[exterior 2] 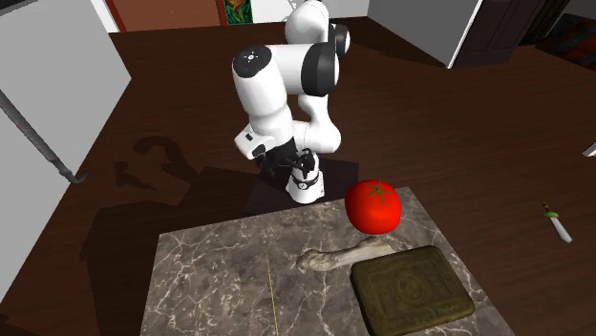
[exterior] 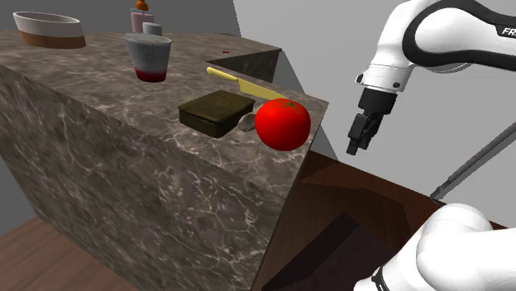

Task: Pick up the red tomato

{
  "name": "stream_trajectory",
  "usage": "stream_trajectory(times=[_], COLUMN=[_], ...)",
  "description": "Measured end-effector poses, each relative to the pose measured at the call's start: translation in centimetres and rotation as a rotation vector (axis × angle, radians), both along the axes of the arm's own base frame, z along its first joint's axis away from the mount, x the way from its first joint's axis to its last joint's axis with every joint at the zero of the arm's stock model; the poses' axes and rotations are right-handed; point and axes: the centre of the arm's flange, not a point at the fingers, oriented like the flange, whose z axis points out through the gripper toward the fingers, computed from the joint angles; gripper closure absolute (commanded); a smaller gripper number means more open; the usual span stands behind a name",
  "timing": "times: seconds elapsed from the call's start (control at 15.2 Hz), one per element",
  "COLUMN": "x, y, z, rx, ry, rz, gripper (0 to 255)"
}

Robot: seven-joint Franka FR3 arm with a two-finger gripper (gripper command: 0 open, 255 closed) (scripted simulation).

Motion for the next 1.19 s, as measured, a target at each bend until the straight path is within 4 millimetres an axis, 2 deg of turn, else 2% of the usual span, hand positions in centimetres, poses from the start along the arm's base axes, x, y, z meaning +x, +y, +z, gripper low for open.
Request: stream_trajectory(times=[0.07,0.2,0.46,0.73,1.06,1.19], x=[0.0,-0.1,-0.4,0.1,1.0,1.7], y=[0.0,1.4,5.6,9.7,15.8,17.5], z=[0.0,1.2,4.0,7.4,11.1,12.7], rx=[0.0,-0.01,-0.041,-0.074,-0.114,-0.131], ry=[0.0,-0.018,-0.074,-0.132,-0.205,-0.234], rz=[0.0,-0.041,-0.181,-0.33,-0.516,-0.592], gripper=[0,0,0,0,0,0])
